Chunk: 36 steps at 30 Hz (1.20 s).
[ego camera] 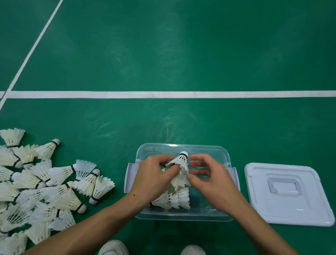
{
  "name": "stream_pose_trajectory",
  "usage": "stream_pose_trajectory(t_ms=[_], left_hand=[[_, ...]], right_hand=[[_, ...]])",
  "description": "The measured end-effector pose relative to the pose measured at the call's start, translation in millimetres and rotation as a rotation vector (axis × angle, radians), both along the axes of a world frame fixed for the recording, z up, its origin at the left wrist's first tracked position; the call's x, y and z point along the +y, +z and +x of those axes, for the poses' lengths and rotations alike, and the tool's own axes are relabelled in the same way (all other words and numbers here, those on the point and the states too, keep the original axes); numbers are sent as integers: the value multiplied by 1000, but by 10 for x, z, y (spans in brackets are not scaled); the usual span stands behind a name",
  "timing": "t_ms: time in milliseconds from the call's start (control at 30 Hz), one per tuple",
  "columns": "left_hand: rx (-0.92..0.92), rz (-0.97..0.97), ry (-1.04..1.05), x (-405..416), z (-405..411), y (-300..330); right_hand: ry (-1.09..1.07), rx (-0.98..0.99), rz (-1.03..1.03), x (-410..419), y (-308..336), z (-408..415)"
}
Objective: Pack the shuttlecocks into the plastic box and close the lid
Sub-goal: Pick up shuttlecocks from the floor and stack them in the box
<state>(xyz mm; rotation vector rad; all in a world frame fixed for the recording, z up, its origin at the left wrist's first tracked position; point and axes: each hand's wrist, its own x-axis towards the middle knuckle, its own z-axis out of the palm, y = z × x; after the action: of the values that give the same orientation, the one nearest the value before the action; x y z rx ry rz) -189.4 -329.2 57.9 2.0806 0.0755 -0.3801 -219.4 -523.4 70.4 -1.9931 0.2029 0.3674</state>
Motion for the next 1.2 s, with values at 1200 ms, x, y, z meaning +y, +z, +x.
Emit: stream_pose_trajectory(t_ms=[1200], left_hand=[[-176,333,-549,56,210,246]], right_hand=[[-54,-133,-17,-31,212,-85]])
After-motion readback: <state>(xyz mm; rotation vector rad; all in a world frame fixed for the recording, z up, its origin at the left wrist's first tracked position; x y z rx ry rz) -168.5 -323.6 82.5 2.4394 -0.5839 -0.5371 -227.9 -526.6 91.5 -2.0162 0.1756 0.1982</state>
